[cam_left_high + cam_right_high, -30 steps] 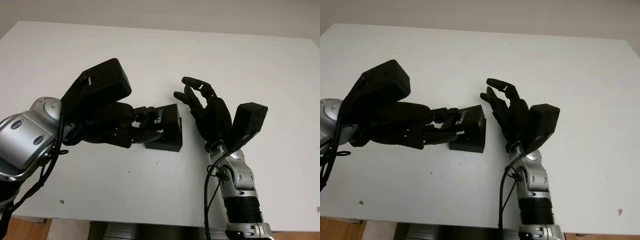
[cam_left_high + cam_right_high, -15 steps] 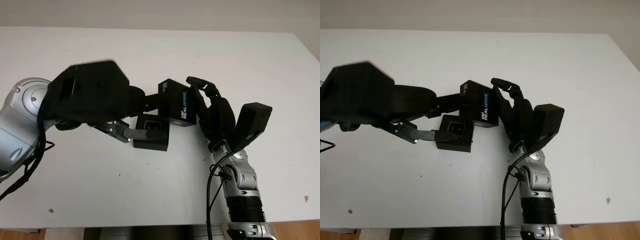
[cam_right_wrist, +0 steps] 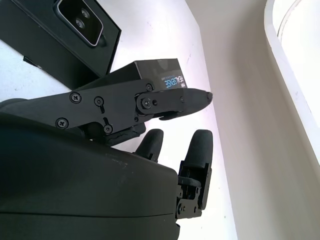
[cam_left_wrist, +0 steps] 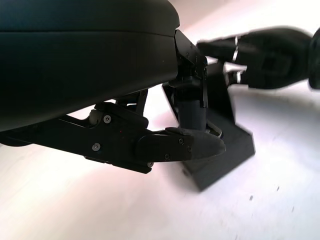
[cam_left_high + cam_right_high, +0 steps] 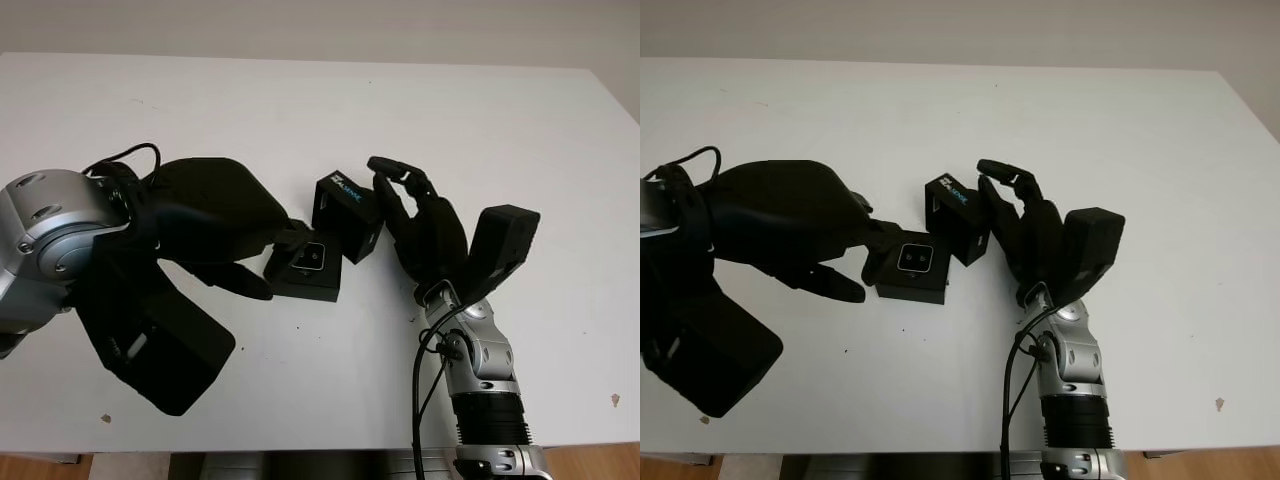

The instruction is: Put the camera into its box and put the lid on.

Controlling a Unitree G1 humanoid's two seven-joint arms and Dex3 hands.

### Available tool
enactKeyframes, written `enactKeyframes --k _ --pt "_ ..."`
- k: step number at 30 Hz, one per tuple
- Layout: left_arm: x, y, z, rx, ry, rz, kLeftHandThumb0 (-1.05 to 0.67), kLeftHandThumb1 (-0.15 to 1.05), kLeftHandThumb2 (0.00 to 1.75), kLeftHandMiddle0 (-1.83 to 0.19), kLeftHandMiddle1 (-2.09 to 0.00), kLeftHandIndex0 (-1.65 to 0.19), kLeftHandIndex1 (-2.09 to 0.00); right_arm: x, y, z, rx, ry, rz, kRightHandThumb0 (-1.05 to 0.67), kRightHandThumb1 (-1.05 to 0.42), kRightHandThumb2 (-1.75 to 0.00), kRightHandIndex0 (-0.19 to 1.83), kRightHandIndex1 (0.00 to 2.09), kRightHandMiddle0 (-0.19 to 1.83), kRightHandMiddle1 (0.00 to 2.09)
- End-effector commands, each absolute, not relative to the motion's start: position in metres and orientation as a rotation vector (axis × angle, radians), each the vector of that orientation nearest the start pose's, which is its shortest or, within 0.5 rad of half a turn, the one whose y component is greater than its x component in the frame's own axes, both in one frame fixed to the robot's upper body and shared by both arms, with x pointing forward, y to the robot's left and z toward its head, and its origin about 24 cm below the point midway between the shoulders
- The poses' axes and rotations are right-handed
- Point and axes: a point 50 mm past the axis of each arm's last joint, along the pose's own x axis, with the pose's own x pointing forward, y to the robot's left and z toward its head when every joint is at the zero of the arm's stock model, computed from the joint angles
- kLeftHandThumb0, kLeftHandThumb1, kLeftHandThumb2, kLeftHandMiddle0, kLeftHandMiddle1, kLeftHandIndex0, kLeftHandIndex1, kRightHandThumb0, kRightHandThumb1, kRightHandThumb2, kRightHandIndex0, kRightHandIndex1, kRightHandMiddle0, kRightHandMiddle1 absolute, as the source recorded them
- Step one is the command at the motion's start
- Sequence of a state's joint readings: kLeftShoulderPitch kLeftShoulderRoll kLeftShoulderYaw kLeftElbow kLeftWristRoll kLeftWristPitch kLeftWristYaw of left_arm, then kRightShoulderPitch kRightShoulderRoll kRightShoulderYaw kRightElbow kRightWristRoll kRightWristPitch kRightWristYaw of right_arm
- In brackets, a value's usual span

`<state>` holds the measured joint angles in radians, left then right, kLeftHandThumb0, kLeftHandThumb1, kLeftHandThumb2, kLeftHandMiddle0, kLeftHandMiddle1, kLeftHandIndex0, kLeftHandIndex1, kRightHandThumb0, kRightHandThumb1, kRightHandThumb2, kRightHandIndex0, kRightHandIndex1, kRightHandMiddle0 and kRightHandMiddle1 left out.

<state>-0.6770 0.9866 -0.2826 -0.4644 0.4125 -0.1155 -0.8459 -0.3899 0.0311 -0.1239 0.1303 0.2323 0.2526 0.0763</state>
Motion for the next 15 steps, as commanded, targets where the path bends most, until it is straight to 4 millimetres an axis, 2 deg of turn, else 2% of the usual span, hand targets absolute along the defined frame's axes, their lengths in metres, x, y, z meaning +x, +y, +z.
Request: enactKeyframes --k 1,5,11,13,14,15 --pt "0.251 0.134 0.257 1.803 -0.528 -0.799 -0.57 1.05 0.35 -0.49 -2.09 -0.23 -1.98 0.322 -0.132 0.099 0.275 -0.016 0.137 -0.40 -1.05 -0.18 0.08 1.17 0.00 1.38" --pt "0.252 0.134 0.257 1.794 -0.513 -0.789 -0.56 1.05 0.35 -0.49 -2.09 -0.22 -2.03 0.322 -0.132 0.098 0.273 -0.016 0.140 -0.40 -1.05 -0.18 0.09 1.17 0.00 1.38" --pt "0.262 0.138 0.262 1.671 -0.508 -0.700 -0.53 1.05 0.29 -0.45 -2.09 -0.27 -1.83 0.322 -0.132 0.098 0.275 -0.015 0.140 -0.40 -1.05 -0.18 0.08 1.17 0.00 1.39" --pt "0.268 0.141 0.264 1.625 -0.542 -0.626 -0.55 1.05 0.34 -0.44 -2.09 -0.19 -1.74 0.322 -0.132 0.098 0.273 -0.016 0.140 -0.40 -1.05 -0.19 0.08 1.17 -0.01 1.39" --pt "0.272 0.142 0.264 1.609 -0.553 -0.588 -0.56 1.05 0.35 -0.36 -2.03 -0.13 -1.68 0.322 -0.132 0.098 0.274 -0.016 0.139 -0.40 -1.05 -0.19 0.07 1.17 -0.01 1.39" --pt "0.276 0.143 0.264 1.593 -0.547 -0.555 -0.58 1.05 0.39 -0.23 -1.85 -0.02 -1.57 0.322 -0.132 0.098 0.273 -0.016 0.140 -0.40 -1.05 -0.19 0.07 1.18 -0.01 1.39"
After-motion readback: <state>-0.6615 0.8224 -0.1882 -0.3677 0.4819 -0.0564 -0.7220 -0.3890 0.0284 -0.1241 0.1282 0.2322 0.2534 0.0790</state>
